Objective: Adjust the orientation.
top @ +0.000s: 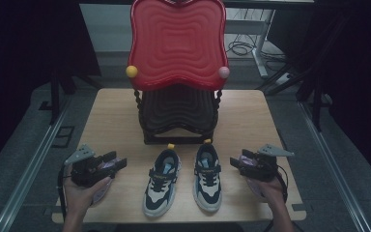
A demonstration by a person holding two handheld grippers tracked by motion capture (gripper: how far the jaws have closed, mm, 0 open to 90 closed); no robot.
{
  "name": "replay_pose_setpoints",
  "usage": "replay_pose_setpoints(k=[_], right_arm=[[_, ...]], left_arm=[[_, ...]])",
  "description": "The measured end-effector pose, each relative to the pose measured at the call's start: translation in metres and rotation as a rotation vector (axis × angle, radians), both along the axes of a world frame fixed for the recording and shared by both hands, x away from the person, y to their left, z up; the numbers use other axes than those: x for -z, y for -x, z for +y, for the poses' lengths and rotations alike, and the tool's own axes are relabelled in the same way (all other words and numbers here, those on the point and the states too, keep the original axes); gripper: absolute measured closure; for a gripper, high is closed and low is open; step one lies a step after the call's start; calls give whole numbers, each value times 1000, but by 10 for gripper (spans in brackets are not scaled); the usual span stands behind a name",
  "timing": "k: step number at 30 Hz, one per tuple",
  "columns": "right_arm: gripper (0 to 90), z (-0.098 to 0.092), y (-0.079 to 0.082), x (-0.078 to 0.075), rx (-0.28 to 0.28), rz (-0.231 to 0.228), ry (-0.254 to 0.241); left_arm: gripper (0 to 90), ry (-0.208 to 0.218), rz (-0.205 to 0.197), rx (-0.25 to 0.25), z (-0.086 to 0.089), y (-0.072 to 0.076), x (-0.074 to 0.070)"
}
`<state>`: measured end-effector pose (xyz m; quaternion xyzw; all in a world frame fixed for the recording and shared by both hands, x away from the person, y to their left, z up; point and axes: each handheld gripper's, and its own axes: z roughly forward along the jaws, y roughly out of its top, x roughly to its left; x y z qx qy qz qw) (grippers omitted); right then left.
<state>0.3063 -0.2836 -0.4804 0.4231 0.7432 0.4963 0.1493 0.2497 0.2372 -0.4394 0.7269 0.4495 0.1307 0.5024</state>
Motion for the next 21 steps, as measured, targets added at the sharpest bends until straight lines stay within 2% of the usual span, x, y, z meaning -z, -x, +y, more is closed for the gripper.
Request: replay_pose_setpoints(k=[4, 6, 7, 8, 9, 11, 12, 13, 14, 15, 17, 18, 21], right_arm=[[299, -5, -1, -1, -1, -12, -11], [300, -6, -3, 0, -5, -21, 0], [311, -8, -4, 2, -4, -42, -5], [311, -8, -4, 2, -4, -42, -5], [316, -9, -5, 2, -6, -60, -31], [316, -9, -4, 0, -11, -70, -41], [316, -9, -4, 0, -11, -70, -41], [310, -7, -4, -1, -7, -78, -18], [310, -7, -4, -1, -7, -78, -18], [297, -5, -4, -2, 19, -71, -20], [291, -5, -4, -3, 27, -69, -28], [270, -5, -4, -3, 32, -52, -43], [264, -4, -3, -4, 32, -41, -44]], left_arm=[[420, -10, 6, 12, -6, -5, 2], [416, -17, 16, 23, -9, -9, 5], [414, -17, 18, 26, -10, -11, 6], [414, -14, 20, 25, -10, -12, 6], [412, -11, 21, 25, -10, -12, 6], [408, -16, 21, 30, -10, -11, 7], [406, -16, 21, 30, -10, -11, 7], [410, -13, 6, 32, -10, -9, 6], [410, -5, -14, 32, -9, -7, 4], [417, 8, -38, 38, -9, -3, 0], [417, 13, -44, 43, -9, -2, -2], [419, 13, -47, 46, -9, -1, -4], [440, 6, -38, 46, -10, 0, -5]])
